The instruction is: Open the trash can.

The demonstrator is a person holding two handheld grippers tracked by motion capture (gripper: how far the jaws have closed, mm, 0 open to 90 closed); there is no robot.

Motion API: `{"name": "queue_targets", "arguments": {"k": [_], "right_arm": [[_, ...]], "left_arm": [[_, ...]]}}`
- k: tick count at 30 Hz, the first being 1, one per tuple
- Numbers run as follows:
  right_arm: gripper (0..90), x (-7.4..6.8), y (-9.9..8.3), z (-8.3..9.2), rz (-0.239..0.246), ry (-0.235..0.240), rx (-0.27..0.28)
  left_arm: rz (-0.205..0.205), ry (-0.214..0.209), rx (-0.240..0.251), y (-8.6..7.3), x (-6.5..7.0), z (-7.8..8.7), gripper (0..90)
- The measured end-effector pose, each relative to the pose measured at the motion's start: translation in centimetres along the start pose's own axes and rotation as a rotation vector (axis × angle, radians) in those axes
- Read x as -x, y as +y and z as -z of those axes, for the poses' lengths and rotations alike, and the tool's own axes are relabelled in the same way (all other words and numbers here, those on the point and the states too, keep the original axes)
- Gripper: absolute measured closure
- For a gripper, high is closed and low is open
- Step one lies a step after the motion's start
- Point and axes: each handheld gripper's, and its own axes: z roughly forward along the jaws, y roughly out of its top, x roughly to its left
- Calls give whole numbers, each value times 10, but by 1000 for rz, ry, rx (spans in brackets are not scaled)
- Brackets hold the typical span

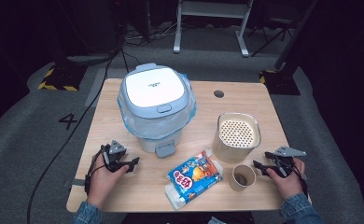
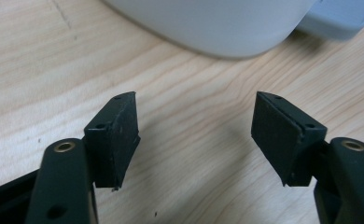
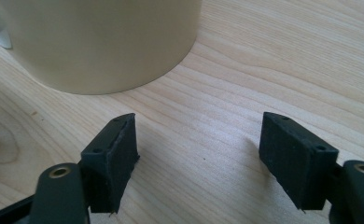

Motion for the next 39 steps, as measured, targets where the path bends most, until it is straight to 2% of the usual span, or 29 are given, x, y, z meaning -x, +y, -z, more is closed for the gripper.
{"name": "queue_targets", "arguments": {"k": [8, 10, 15, 18, 20, 21, 23, 27, 34, 35, 39], "right_arm": [[281, 0, 0, 0, 0, 1, 0], [281, 0, 0, 0, 0, 1, 0], [281, 0, 0, 0, 0, 2, 0], [281, 0, 0, 0, 0, 1, 0], [281, 0, 0, 0, 0, 1, 0], [281, 0, 0, 0, 0, 1, 0], [281, 0, 0, 0, 0, 2, 0], [281, 0, 0, 0, 0, 1, 0], [281, 0, 0, 0, 0, 1, 0], [281, 0, 0, 0, 0, 1, 0], [281, 0, 0, 0, 0, 1, 0]], "left_arm": [[-34, -35, 52, 14, 0, 18, 400], [-41, -64, 58, 19, 0, 25, 423], [-53, -89, 92, 28, -2, 40, 478], [-79, -130, 115, 36, -2, 54, 512], [-84, -140, 117, 38, -1, 58, 546], [-99, -165, 121, 43, 0, 65, 581], [-100, -177, 125, 45, 0, 69, 605], [-136, -199, 144, 54, 4, 81, 674], [-143, -241, 161, 66, 10, 98, 797], [-158, -259, 173, 71, 12, 101, 823], [-188, -269, 187, 81, 16, 107, 897]]}}
